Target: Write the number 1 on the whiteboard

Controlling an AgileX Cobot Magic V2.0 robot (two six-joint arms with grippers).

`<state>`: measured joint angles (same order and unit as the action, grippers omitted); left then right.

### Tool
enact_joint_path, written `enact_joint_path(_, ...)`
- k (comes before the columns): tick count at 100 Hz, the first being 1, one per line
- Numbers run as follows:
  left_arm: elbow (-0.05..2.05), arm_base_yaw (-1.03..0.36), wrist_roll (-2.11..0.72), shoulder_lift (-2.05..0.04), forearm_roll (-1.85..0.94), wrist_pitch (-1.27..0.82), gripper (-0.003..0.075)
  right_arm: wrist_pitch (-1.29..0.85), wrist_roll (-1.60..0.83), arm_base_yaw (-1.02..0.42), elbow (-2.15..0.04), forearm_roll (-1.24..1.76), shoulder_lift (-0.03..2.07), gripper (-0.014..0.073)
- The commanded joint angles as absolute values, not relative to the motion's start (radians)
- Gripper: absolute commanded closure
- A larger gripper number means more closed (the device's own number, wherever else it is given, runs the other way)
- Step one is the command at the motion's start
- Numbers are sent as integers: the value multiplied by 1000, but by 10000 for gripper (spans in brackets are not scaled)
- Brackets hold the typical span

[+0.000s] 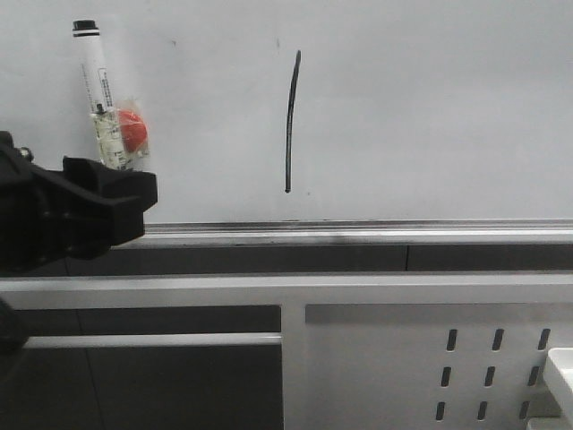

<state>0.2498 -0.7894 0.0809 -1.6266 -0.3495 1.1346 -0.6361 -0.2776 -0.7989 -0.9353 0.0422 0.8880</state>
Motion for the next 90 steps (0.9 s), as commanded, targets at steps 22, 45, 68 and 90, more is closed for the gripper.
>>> enact_joint_path(22,134,-792,86,-1464,-321,1360,352,-496,-276,-792,-900,28,799,663)
enact_joint_path(45,12,-792,29,-1302,-310,1360,455,-269,-276,-792,-611,48,512,663)
enact_joint_path(68,-38,-792,-13,-1260,-222,1330,740,-139,-276,-792,-303,54,214,663)
enact_joint_path(90,-7,-792,-20,-1262,-85,1198,740,-133,-276,-792,-193,54,56,663)
